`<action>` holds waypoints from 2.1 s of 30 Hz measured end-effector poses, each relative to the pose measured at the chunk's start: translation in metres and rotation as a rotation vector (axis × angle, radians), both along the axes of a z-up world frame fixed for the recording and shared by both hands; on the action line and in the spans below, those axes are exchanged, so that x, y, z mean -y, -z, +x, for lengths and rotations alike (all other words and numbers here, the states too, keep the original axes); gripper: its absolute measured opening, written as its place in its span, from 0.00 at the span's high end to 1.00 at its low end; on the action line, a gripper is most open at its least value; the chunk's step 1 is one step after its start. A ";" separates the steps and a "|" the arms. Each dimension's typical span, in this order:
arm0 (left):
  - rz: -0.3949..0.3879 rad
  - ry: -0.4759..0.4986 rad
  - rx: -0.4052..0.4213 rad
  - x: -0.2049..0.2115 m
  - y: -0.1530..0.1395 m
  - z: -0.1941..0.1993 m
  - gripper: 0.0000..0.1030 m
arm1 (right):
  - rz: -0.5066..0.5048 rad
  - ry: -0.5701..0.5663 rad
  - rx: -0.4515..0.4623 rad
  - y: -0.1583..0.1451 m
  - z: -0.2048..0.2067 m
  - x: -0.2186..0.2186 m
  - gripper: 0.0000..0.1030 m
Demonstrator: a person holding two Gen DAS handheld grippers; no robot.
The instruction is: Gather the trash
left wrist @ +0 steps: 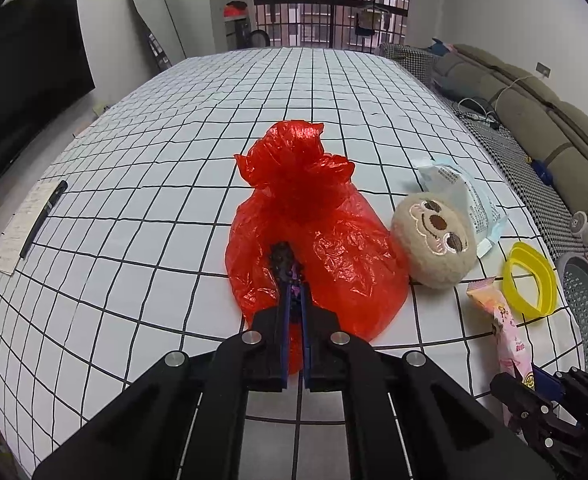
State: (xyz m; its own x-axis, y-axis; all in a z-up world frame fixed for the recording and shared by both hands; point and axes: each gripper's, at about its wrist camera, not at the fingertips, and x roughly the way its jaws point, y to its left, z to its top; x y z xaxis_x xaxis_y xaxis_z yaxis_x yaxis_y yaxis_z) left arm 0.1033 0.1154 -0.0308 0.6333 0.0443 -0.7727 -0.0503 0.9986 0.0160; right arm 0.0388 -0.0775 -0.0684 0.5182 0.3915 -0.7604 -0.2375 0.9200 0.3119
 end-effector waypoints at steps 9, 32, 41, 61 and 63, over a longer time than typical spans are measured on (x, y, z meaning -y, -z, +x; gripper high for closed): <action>0.011 0.000 -0.023 0.002 0.007 0.006 0.75 | 0.005 -0.004 0.000 0.000 0.001 0.001 0.76; -0.012 -0.032 -0.001 -0.015 -0.006 -0.009 0.78 | 0.007 0.000 0.006 -0.003 -0.002 0.002 0.76; -0.016 -0.052 0.077 -0.025 -0.032 -0.034 0.78 | -0.002 -0.005 0.041 -0.012 -0.014 0.001 0.76; -0.091 -0.047 0.055 -0.041 -0.031 -0.044 0.78 | -0.020 -0.006 0.081 -0.022 -0.037 -0.003 0.76; -0.110 -0.047 0.049 -0.043 -0.030 -0.045 0.78 | -0.021 -0.007 0.081 -0.022 -0.036 -0.002 0.76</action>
